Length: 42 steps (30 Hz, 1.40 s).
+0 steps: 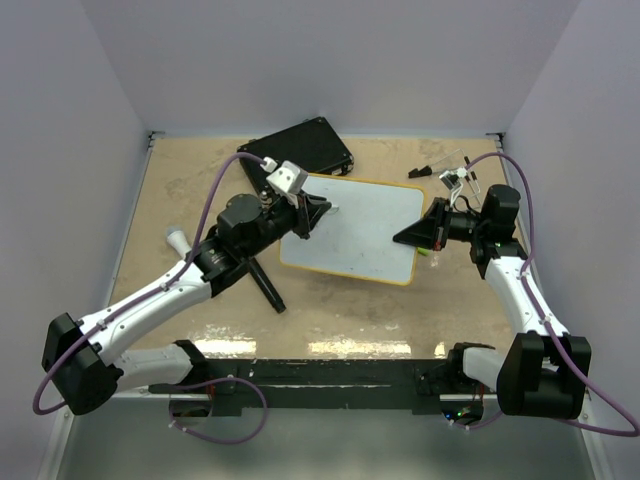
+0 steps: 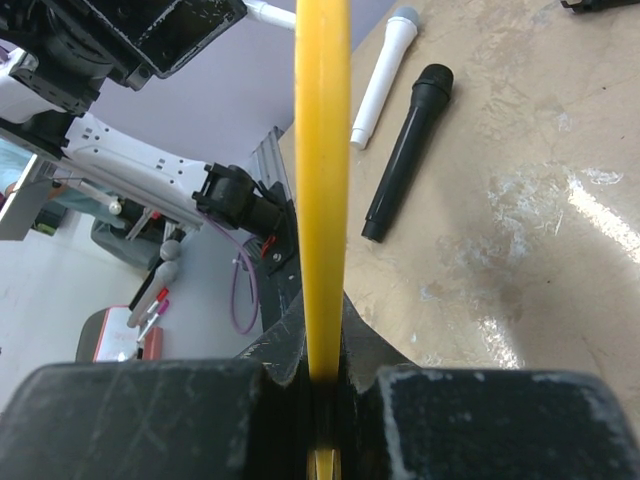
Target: Write a sentence on the whiteboard
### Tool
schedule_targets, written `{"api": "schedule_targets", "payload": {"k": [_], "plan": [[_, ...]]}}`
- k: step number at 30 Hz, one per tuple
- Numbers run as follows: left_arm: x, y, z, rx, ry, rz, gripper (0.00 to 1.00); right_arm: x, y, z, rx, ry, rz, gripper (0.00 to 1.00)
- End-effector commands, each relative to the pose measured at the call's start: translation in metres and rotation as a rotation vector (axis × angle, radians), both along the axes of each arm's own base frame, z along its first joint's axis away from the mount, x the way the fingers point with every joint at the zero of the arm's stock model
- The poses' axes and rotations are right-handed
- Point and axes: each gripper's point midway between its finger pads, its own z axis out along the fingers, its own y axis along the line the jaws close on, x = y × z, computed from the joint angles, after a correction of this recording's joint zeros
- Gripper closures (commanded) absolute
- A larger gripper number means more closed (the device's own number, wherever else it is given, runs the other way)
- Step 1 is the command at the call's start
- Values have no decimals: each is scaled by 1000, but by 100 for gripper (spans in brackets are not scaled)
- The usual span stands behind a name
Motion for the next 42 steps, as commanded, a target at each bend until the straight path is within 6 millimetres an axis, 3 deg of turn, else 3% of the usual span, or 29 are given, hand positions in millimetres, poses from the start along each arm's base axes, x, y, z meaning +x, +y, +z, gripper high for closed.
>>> {"api": "schedule_targets", "payload": {"k": [1, 9, 21, 35, 42], "plan": [[9, 9, 31, -61, -53, 69, 100, -6, 1, 29, 7, -116, 61, 100], [8, 22, 18, -16, -34, 115, 100, -7, 2, 29, 7, -117, 63, 100], [-4, 19, -10, 32, 30, 59, 100, -7, 1, 30, 7, -118, 60, 100], [-14, 5, -17, 42, 66, -34, 100, -8, 1, 31, 6, -122, 60, 100], [-12, -4, -8, 10, 56, -61, 100, -8, 2, 31, 7, -119, 61, 100]]}}
